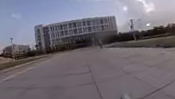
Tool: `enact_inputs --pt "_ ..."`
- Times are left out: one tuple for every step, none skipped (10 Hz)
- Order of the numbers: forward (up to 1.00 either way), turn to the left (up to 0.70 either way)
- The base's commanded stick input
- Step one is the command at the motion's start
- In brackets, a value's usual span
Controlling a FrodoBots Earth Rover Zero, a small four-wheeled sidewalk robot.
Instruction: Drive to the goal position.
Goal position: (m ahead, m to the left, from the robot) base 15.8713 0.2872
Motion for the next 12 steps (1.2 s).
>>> enact_inputs --pt "0.70 0.00" --pt "0.70 0.00" --pt "0.70 0.00" --pt "0.41 0.00" --pt "0.41 0.00" --pt "0.70 0.00" --pt "0.70 0.00" --pt "0.70 0.00" --pt "0.70 0.00" --pt "0.70 0.00" --pt "0.70 0.00" --pt "0.70 0.00"
